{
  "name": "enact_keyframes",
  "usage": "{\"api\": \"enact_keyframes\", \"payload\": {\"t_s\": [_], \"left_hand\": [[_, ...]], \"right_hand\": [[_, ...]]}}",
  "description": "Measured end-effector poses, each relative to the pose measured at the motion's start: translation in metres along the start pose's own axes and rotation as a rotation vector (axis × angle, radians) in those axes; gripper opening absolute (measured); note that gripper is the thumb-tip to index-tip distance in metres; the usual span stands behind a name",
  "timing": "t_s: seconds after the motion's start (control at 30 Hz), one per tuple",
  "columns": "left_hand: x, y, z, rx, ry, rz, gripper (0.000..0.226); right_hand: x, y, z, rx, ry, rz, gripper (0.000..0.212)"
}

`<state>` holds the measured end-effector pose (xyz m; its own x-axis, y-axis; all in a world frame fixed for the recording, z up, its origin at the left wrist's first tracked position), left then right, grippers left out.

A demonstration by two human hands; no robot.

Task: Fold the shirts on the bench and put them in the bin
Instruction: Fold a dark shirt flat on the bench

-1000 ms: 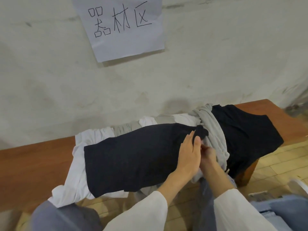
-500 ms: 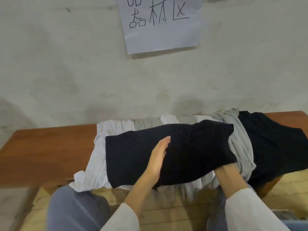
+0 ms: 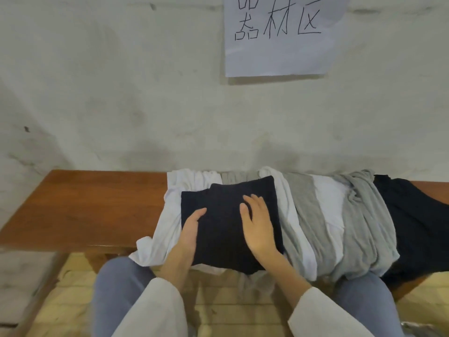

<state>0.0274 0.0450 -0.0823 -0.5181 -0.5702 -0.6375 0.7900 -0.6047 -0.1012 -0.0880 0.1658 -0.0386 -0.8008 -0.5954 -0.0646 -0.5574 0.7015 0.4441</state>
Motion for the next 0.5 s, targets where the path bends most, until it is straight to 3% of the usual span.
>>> {"api": "enact_keyframes", "payload": {"t_s": [0.1, 0.23, 0.33, 0.43, 0.5], "left_hand": [[-0.001, 0.015, 0.007, 0.041, -0.011, 0.074, 0.026], [-0.009, 0.034, 0.003, -0.069, -0.019, 0.088, 0.014], [-0.011, 0.038, 0.001, -0.166, -0.039, -0.030, 0.024], [-0.008, 0.049, 0.013, -0.115, -0.109, 0.029, 0.036], [-0.009, 0.064, 0.005, -0.040, -0.091, 0.194, 0.031]], "right_hand": [[0.005, 0.029, 0.021, -0.153, 0.005, 0.064, 0.051], [0.019, 0.019, 0.035, -0.483, 0.048, -0.143, 0.056], [0.027, 0.008, 0.042, -0.735, 0.035, -0.212, 0.060], [0.025, 0.013, 0.037, -0.621, 0.042, -0.160, 0.061], [0.012, 0.029, 0.034, -0.402, 0.037, 0.026, 0.056]]}}
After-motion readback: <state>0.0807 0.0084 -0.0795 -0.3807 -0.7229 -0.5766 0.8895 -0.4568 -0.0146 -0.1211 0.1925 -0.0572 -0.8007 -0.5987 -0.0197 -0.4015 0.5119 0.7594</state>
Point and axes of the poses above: each hand's wrist, its own x-axis towards the middle knuckle, its own y-axis out of the back of the hand, z = x × y, the point moved 5 cm from there along x, towards the middle knuckle, and after that the axes turned 11 degrees about x, right-handed, at the moved point
